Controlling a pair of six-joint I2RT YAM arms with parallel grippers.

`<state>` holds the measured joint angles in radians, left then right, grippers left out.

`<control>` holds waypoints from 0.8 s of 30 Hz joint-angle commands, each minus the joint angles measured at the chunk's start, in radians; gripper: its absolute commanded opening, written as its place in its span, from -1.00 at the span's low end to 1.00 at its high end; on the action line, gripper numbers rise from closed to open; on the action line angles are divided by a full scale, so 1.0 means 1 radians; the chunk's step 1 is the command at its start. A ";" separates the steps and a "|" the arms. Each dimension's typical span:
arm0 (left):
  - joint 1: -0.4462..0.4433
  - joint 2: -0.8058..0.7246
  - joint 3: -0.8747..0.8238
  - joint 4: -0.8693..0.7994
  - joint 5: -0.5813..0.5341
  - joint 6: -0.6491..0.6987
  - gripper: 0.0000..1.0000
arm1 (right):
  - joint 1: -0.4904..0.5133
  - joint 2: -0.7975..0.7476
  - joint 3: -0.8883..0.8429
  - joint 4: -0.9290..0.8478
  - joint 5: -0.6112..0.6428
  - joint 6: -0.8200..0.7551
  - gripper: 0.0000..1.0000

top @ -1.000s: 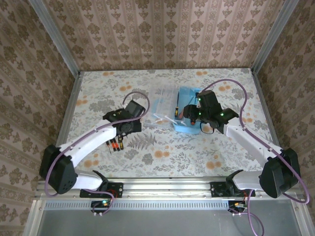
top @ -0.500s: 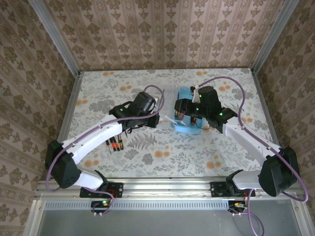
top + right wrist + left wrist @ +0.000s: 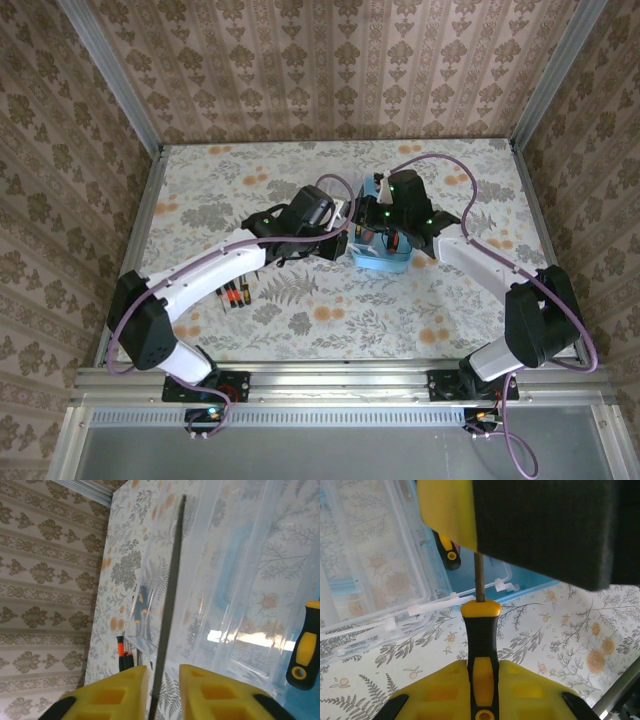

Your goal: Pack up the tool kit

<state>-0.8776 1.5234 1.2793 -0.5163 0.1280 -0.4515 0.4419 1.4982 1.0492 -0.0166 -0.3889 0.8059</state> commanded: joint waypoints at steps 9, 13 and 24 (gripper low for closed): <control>-0.002 0.031 0.071 0.036 0.016 0.011 -0.30 | -0.005 -0.010 0.041 -0.007 0.020 -0.001 -1.00; 0.002 0.011 0.071 0.035 0.030 0.031 0.40 | -0.027 -0.018 0.066 -0.065 0.062 -0.036 -1.00; 0.213 -0.324 -0.204 -0.005 0.021 -0.022 0.56 | -0.210 0.156 0.255 -0.345 0.025 -0.213 -1.00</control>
<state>-0.7006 1.2465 1.1389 -0.4873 0.1528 -0.4385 0.2279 1.5772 1.2530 -0.2390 -0.3511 0.6708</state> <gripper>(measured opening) 0.782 0.068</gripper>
